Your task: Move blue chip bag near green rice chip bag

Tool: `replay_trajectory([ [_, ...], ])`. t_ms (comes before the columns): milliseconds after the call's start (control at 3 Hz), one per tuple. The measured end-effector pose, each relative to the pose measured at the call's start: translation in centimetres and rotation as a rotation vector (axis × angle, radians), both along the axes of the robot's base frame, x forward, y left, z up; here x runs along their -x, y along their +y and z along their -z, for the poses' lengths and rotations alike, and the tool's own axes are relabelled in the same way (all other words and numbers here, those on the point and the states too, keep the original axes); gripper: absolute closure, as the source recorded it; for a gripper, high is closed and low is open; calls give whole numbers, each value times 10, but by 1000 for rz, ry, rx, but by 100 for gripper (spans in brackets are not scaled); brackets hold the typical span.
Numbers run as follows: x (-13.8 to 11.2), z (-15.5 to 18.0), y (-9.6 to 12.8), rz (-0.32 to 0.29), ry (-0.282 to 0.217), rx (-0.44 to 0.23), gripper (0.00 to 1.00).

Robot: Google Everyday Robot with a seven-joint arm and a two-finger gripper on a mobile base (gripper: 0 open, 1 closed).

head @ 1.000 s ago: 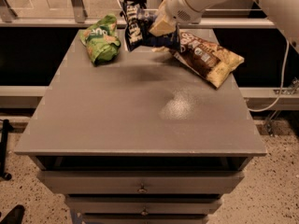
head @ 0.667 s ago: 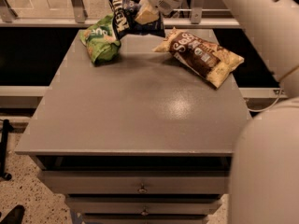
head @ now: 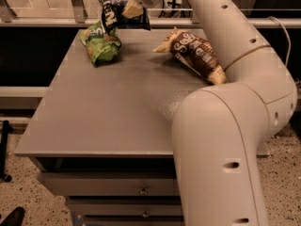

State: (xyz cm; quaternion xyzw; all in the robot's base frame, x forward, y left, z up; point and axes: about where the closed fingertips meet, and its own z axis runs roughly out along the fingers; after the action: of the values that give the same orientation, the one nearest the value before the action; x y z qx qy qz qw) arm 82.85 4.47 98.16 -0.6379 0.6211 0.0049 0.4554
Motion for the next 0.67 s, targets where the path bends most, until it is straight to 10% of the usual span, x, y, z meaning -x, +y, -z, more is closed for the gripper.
replay_trajectory([
  [667,-25,31,-12,15,12,23,100],
])
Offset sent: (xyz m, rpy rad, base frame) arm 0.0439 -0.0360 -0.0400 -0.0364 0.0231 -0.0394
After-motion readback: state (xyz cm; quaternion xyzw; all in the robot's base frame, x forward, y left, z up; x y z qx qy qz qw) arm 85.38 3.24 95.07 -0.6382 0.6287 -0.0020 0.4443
